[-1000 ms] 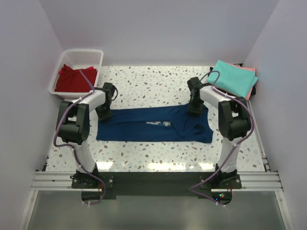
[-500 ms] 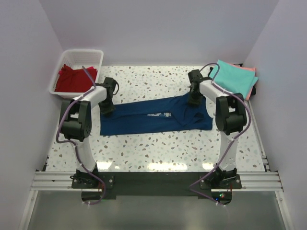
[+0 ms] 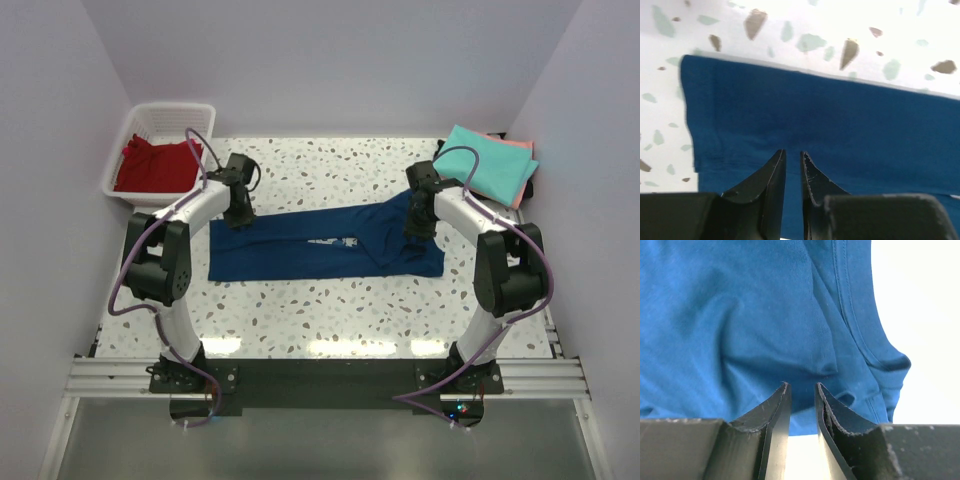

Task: Fold and stack the t-shirts
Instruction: Fold the tshirt

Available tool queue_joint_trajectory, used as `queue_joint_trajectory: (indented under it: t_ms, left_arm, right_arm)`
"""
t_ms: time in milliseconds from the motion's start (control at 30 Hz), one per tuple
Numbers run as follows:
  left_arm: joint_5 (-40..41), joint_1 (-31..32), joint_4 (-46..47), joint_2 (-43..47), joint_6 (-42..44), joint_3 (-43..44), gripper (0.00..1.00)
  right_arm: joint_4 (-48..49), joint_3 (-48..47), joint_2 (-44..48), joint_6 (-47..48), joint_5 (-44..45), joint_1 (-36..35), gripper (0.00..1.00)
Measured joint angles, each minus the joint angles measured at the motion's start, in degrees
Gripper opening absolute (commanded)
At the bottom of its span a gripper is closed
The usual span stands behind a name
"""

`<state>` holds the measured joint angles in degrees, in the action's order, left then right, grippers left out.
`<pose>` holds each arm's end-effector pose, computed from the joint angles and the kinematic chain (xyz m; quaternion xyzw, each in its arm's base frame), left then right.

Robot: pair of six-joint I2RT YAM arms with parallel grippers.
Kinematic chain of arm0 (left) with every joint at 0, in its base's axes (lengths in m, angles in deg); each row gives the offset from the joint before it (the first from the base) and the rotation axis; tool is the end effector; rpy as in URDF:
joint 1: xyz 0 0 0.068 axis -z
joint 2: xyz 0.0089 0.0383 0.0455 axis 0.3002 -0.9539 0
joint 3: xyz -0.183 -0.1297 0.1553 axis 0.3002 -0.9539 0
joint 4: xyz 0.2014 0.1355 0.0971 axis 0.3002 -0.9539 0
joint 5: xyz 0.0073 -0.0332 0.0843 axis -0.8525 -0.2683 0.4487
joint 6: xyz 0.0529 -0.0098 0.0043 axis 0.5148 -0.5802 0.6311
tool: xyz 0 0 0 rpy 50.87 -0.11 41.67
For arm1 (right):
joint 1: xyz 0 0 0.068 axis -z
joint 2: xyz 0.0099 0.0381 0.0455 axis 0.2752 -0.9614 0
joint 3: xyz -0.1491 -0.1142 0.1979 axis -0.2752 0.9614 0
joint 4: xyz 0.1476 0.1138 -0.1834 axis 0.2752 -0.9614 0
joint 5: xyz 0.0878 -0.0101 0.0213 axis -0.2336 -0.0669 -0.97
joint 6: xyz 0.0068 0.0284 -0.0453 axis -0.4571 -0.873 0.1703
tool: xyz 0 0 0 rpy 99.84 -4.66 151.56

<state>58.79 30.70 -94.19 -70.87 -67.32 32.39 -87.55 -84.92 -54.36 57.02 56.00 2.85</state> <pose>0.3696 -0.0782 0.1956 -0.1790 0.9604 0.0402 0.2096 0.3490 0.0748 0.1979 0.1385 0.9726 -0.0275 0.1850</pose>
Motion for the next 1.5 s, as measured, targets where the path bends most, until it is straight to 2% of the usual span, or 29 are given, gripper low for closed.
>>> queue_joint_trajectory:
  t_ms: [367, 600, 933, 1233, 1500]
  left_arm:
    - [-9.9, 7.0, 5.2, -0.2, 5.4, 1.5, 0.25]
    - [-18.2, 16.8, 7.8, -5.1, 7.6, 11.4, 0.27]
    - [-30.3, 24.3, 10.6, -17.1, 4.2, 21.7, 0.28]
    - [-32.7, 29.8, 10.6, -18.8, 1.3, 22.2, 0.31]
    - [-32.6, 31.9, 10.6, -18.5, -1.3, 22.1, 0.4]
  right_arm:
    - [0.5, 9.2, 2.8, 0.0, -1.2, -0.6, 0.28]
    - [1.7, 10.7, 2.7, -0.1, -1.5, -0.6, 0.26]
    - [2.4, 11.1, 2.7, -1.4, -1.5, -0.7, 0.25]
    - [2.4, 11.1, 2.7, -1.6, -1.7, -0.6, 0.25]
    - [2.4, 11.1, 2.7, -1.4, -2.1, -0.6, 0.25]
